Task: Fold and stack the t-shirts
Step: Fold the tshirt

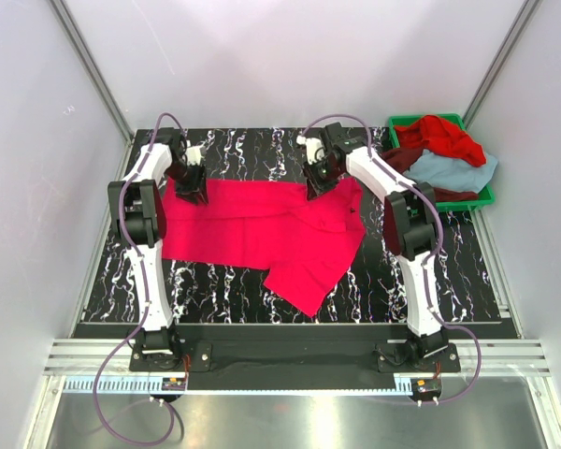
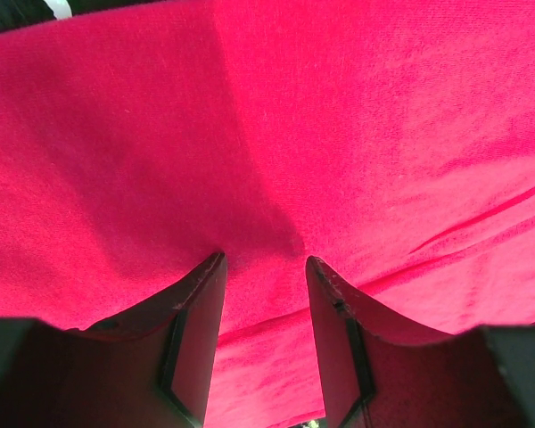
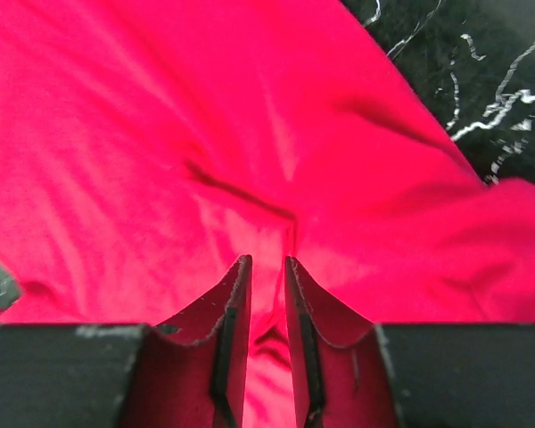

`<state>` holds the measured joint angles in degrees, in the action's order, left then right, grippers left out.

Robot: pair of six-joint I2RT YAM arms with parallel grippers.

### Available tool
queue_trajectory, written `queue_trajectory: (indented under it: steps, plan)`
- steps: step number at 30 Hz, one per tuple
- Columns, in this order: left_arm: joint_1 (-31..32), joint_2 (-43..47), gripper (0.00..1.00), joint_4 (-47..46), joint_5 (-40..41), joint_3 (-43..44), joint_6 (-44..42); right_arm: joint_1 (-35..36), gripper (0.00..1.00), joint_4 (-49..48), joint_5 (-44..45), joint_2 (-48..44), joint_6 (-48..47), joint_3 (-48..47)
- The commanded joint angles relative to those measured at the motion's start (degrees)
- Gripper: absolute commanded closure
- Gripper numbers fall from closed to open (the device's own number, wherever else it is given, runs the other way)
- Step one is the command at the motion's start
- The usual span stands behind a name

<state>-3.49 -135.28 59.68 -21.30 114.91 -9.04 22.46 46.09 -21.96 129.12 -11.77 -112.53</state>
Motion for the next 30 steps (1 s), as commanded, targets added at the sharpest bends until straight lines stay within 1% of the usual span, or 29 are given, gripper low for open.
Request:
queue_trajectory:
  steps: [1,8,13,17,20,21,25,30]
  plan:
    - [0.4,2.7,0.53,-0.5,-1.3,-1.4,0.2,0.2,0.71,0.1,0.2,3.8,-0.2,-2.9]
    - [0.4,3.3,0.53,-0.6,-1.1,-1.9,0.2,0.4,0.64,-0.2,0.2,6.9,-0.1,-4.9]
    - [0.4,3.2,0.53,-0.6,-0.8,-2.0,0.2,0.5,0.64,-0.2,-0.1,7.4,-0.2,-4.9]
    - [0.4,3.1,0.53,-0.7,-0.8,-2.0,0.1,0.6,0.69,0.1,-1.6,7.5,-0.2,-4.5]
    - [0.5,3.0,0.53,-0.6,-0.8,-1.9,0.2,0.7,0.78,0.6,-2.4,7.4,-0.4,-4.4]
    - [0.5,3.0,0.53,-0.6,-0.8,-1.9,0.2,0.8,0.86,0.7,-2.6,7.4,-0.6,-4.4]
    - [0.5,3.1,0.53,-0.7,-0.8,-1.9,0.2,0.9,1.00,1.0,-3.0,6.8,-0.8,-4.2]
    - [0.5,2.8,0.53,-0.8,-0.9,-1.8,0.2,1.0,1.00,1.5,-3.2,4.7,-0.8,-3.7]
